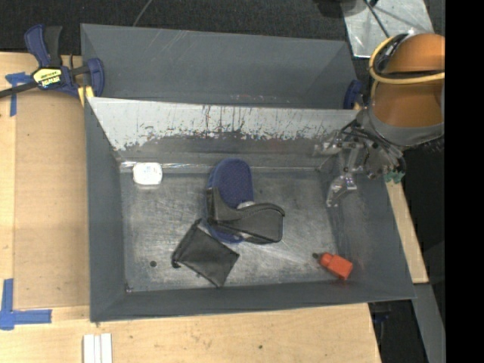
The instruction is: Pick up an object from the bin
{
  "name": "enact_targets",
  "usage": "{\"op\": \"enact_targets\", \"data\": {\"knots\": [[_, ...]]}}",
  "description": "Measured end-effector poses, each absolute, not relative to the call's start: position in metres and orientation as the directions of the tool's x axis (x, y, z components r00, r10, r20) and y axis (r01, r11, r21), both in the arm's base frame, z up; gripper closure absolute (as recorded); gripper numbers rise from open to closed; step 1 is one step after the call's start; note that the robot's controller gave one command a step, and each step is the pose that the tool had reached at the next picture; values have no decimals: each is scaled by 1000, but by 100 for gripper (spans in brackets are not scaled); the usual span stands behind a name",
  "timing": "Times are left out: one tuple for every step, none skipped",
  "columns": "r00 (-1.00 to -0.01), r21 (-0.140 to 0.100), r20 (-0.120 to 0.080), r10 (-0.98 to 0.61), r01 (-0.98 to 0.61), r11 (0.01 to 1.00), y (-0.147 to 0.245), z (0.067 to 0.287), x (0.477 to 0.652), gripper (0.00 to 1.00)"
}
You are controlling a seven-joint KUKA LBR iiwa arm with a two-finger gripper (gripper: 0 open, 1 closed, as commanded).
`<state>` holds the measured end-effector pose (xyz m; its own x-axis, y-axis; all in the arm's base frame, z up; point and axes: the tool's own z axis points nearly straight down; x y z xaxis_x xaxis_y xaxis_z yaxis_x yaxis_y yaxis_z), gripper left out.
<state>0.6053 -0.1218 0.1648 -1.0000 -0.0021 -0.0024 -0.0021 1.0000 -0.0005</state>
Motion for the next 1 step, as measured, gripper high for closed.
{"op": "enact_targets", "data": {"knots": [[-998, -1, -6, -68, -68, 998, -74, 82, 622, 0]]}}
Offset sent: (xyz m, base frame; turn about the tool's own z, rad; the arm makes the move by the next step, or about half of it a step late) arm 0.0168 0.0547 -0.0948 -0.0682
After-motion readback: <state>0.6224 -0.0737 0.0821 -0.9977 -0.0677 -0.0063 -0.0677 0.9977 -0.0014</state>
